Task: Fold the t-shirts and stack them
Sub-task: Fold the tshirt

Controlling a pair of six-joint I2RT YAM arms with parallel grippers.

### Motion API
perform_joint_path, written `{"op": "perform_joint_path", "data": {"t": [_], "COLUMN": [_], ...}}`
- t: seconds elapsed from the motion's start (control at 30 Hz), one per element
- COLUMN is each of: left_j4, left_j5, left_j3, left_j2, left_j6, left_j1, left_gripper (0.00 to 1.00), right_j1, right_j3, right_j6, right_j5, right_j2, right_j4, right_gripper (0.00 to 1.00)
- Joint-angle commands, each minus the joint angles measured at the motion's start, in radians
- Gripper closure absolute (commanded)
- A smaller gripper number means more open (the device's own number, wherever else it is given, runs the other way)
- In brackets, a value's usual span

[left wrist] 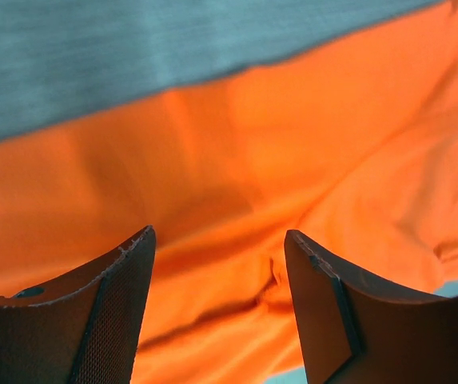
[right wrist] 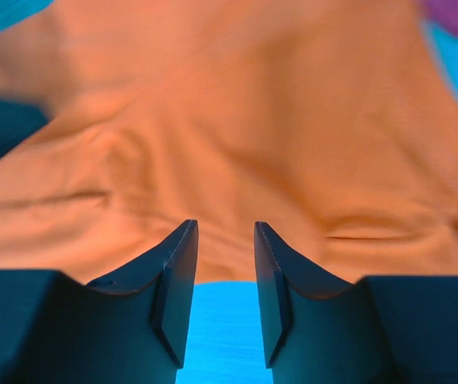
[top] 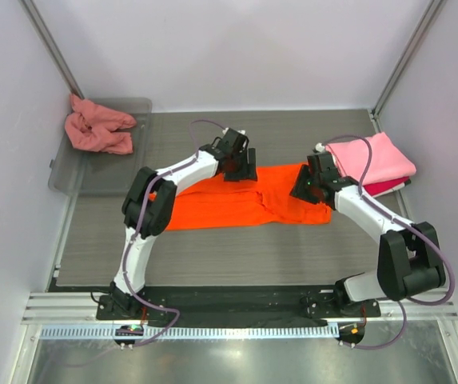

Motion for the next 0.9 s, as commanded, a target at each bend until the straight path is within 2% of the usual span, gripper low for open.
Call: {"op": "perform_joint_path", "data": {"t": [0.0,0.07,0.1,0.17,0.27,0.53,0.67,0.87], "left_j4": [0.004,0.009,0.010,0.006,-0.049,-0.070,-0.089,-0.109], "left_j5": [0.007,-0.058,-0.072,-0.142,-0.237,-0.329,-0.352,-0.322], "left_j3": [-0.053,-0.132,-0.162,-0.233,-0.280,-0.396,-0.390,-0.429], "left_j2": [-0.129,-0.171,-0.213,-0.249,-0.293,-0.306,-0.254,-0.218], "left_j6": [0.023,0.021,0.017,0.000,-0.019,-0.097,-0.089,-0.112], "left_j1": [-0.017,0.003,0.017,0.063,0.129,0.296,0.342,0.344], "left_gripper": [0.34,0.32,0.32,0.31,0.29,0.29,0.30,0.32], "right_j1": [-0.043,-0.043,-0.043,-0.040,-0.036,-0.019,-0.022,-0.045], "right_j3": [-0.046,-0.082,-0.109,-0.128,-0.146,-0.079,-0.002,0.192], "right_j6": [0.068,0.082,0.087,0.099,0.120,0.145,0.140,0.131], "right_j5": [0.123,0.169,0.172,0.177,0.182,0.252,0.271,0.237], "right_j2": [-0.066,-0.100,-0.123,-0.129,-0.100,0.103,0.208,0.409], "right_j4": [-0.001,-0.012,-0.013,-0.016,-0.024,-0.016,-0.007,0.001], "right_gripper": [0.59,0.51,0.41,0.35,0.35,0.37,0.38,0.43]}}
